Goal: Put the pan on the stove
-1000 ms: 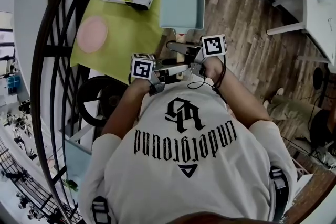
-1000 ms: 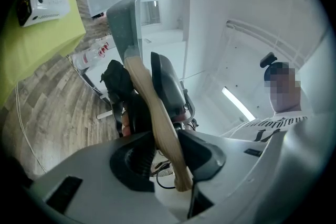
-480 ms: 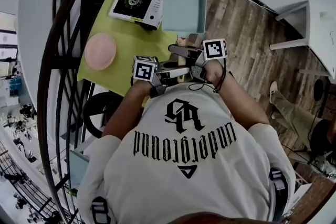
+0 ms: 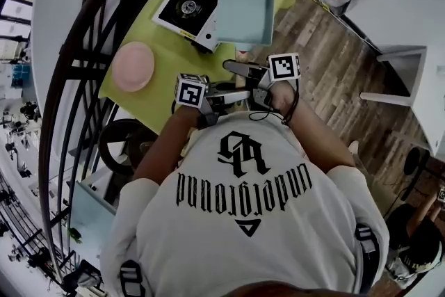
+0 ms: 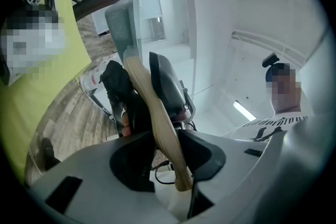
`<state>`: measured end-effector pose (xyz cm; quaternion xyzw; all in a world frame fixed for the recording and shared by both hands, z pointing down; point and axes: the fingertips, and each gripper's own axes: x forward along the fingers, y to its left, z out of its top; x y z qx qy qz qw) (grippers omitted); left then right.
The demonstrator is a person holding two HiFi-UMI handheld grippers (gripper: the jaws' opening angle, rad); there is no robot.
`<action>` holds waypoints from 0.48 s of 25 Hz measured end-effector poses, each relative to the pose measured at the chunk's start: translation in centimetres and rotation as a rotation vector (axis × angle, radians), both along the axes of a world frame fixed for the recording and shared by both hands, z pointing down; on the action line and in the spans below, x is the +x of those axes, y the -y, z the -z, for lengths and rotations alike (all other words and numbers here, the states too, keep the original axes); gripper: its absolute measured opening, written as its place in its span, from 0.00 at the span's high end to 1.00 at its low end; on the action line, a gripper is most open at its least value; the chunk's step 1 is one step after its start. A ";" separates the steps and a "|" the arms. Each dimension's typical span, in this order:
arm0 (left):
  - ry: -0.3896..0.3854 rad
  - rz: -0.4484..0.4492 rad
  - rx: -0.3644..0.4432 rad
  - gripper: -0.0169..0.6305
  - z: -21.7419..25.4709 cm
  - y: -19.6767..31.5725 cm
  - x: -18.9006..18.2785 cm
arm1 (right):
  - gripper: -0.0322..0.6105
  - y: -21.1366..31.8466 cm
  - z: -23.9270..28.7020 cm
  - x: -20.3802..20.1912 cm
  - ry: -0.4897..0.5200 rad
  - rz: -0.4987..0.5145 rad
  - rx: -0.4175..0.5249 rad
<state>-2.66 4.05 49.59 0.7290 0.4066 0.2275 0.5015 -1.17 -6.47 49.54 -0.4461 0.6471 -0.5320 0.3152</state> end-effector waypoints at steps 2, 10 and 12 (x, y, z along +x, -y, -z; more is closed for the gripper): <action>0.008 0.041 0.003 0.75 0.0 0.2 2.9 | 0.75 0.3 -0.2 2.4 -0.009 0.046 -0.003; 0.014 0.220 0.006 0.75 0.2 1.5 11.1 | 0.75 1.7 0.4 8.7 -0.020 0.251 -0.011; 0.011 0.266 0.008 0.75 0.6 1.7 12.6 | 0.75 1.8 0.6 9.6 -0.027 0.301 -0.011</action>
